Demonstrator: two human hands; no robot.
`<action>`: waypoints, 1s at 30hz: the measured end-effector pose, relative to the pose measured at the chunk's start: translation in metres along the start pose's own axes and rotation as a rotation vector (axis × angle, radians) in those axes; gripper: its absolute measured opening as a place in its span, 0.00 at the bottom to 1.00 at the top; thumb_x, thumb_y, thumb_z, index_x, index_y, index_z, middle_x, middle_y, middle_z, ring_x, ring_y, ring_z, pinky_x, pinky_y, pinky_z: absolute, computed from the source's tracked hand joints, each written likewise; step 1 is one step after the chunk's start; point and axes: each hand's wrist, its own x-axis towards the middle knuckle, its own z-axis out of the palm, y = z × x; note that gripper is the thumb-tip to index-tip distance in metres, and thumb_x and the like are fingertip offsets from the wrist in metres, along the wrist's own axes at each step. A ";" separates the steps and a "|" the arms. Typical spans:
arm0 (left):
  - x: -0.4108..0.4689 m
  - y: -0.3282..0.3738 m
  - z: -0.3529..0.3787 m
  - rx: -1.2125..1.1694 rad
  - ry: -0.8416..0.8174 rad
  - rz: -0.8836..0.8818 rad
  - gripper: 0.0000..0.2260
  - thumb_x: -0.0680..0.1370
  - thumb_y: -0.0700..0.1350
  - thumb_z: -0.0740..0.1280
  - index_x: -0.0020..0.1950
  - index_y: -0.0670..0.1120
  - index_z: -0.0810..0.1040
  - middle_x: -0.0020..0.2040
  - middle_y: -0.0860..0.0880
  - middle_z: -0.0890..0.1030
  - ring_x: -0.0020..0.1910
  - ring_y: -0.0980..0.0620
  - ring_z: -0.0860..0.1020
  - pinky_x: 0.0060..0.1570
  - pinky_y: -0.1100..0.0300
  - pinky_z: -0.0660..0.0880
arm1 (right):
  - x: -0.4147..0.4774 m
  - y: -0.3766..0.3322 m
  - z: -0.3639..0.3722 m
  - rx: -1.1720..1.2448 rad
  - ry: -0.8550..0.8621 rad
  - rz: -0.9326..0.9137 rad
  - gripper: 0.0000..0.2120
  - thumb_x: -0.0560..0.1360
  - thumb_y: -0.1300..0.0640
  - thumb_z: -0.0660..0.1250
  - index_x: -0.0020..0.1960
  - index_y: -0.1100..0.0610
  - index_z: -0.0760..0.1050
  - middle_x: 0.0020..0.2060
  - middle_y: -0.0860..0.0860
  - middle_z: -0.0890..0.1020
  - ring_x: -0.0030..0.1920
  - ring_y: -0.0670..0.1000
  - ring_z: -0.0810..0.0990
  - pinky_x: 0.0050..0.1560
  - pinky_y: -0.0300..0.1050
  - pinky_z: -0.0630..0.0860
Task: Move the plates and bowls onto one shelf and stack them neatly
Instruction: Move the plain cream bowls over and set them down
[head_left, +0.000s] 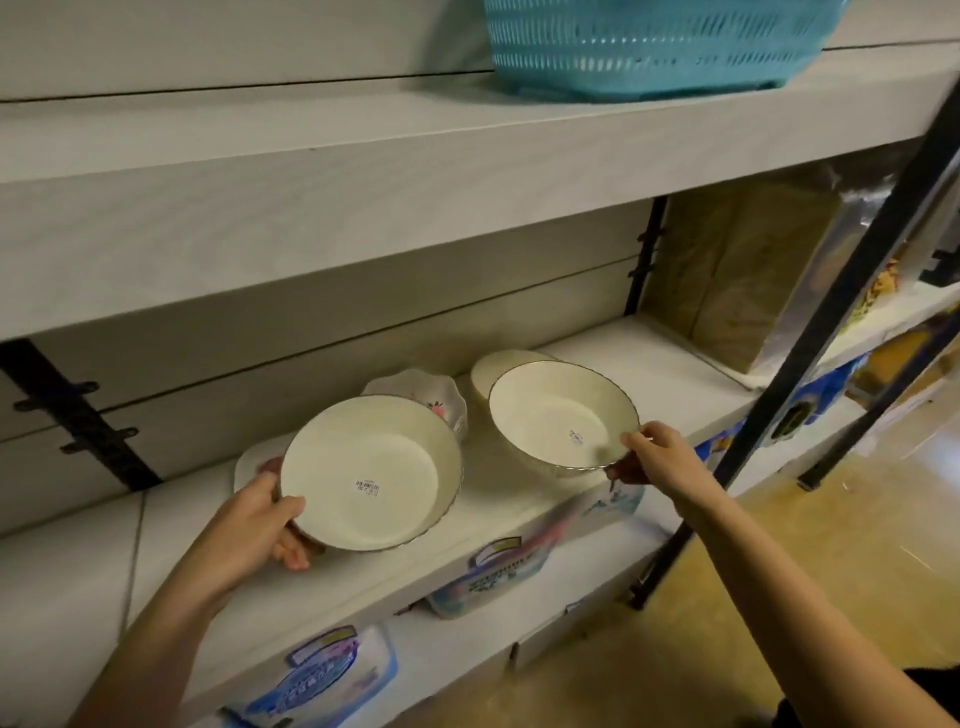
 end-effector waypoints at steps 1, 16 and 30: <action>0.003 0.004 0.004 -0.002 0.020 -0.004 0.12 0.79 0.34 0.57 0.62 0.36 0.67 0.29 0.38 0.78 0.17 0.51 0.76 0.17 0.65 0.71 | 0.015 -0.002 -0.001 0.015 -0.004 -0.007 0.09 0.80 0.59 0.56 0.55 0.65 0.68 0.36 0.55 0.79 0.35 0.50 0.79 0.35 0.38 0.75; 0.015 0.055 0.094 -0.220 0.319 -0.085 0.17 0.79 0.36 0.56 0.68 0.42 0.65 0.27 0.42 0.81 0.24 0.45 0.78 0.21 0.62 0.77 | 0.196 -0.001 0.025 -0.240 -0.102 -0.152 0.12 0.75 0.50 0.61 0.42 0.60 0.72 0.41 0.60 0.84 0.46 0.62 0.83 0.51 0.55 0.79; 0.069 0.092 0.171 -0.289 0.338 -0.171 0.12 0.80 0.39 0.57 0.61 0.35 0.68 0.22 0.47 0.81 0.19 0.54 0.78 0.26 0.62 0.79 | 0.204 -0.006 -0.028 -0.495 -0.178 -0.315 0.22 0.75 0.38 0.58 0.33 0.54 0.67 0.34 0.51 0.75 0.41 0.57 0.75 0.41 0.47 0.69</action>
